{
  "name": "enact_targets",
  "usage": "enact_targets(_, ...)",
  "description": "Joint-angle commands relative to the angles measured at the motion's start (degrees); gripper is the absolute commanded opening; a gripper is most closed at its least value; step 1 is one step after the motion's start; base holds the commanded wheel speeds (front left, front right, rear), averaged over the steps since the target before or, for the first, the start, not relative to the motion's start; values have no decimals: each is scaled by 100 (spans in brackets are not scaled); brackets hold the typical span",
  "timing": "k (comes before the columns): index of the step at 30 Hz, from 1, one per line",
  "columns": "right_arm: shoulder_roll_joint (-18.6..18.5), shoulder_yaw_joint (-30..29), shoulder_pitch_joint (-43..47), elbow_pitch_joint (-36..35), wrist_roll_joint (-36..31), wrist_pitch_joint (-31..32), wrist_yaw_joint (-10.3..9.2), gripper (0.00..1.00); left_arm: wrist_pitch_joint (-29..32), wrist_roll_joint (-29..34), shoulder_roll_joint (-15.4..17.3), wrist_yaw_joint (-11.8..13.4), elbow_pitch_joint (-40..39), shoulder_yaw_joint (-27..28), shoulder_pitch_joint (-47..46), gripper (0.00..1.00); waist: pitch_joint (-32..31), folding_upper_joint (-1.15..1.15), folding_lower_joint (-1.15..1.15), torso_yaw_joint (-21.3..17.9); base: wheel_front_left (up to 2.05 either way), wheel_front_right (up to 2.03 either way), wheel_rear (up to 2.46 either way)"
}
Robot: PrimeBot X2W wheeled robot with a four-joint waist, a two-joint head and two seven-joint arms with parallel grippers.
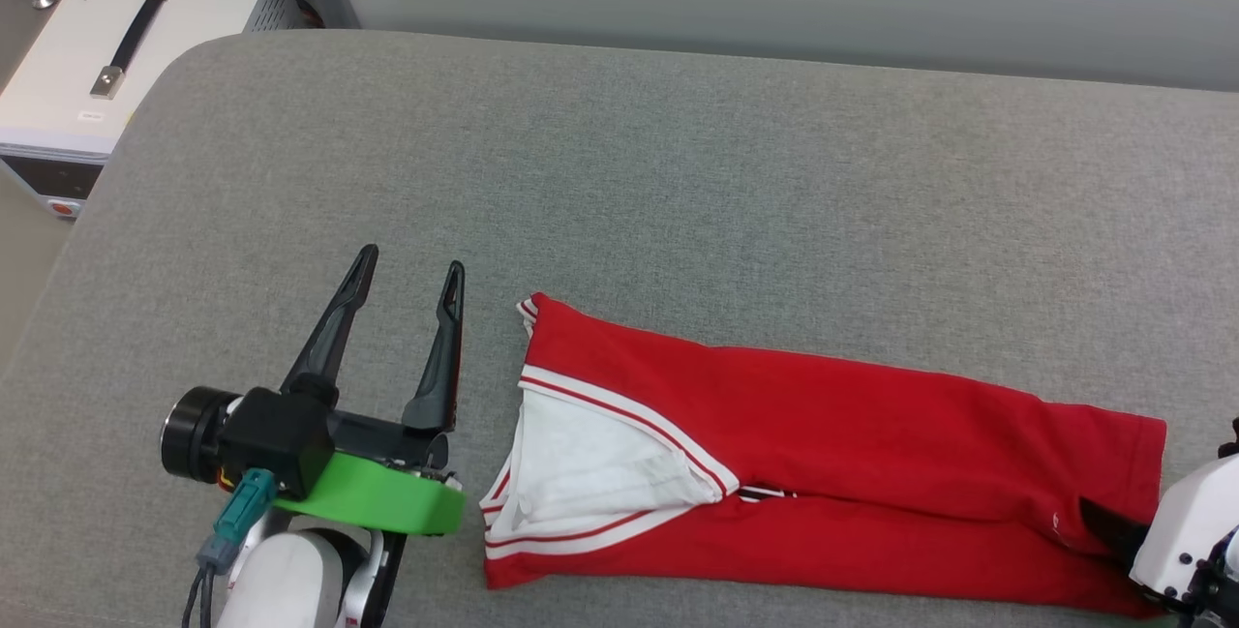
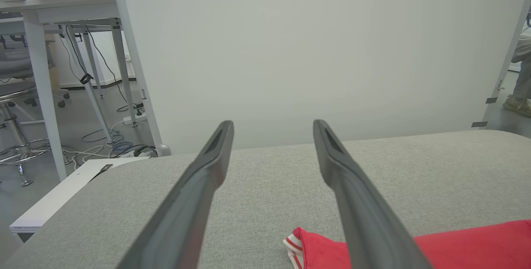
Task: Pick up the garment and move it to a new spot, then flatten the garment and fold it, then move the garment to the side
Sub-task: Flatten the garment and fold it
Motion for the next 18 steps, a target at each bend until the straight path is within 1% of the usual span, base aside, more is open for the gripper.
enact_targets(1,172,168,-16,133,37,10,-2,100,-32,-41,43,-15,27,-26,50,100,-17,0,0,8,0,0,0)
enact_targets(9,187,455,-74,234,179,-99,-2,100,-32,-69,52,-15,28,-63,62,100,0,0,0,39,0,0,0)
enact_targets(10,167,500,-75,250,203,-110,-2,47,-32,-73,55,-15,30,-61,62,100,8,0,0,43,0,0,0)
enact_targets(11,147,535,-75,268,226,-137,-2,0,-32,-77,58,-15,34,-58,62,100,9,0,0,47,0,0,0)
enact_targets(12,73,607,-69,306,263,-266,-2,0,-32,-82,64,-15,52,-55,66,100,2,0,0,49,0,0,0)
enact_targets(18,-201,579,-66,379,287,-715,-2,0,-33,-89,73,-15,83,-43,103,100,-52,0,0,18,0,0,0)
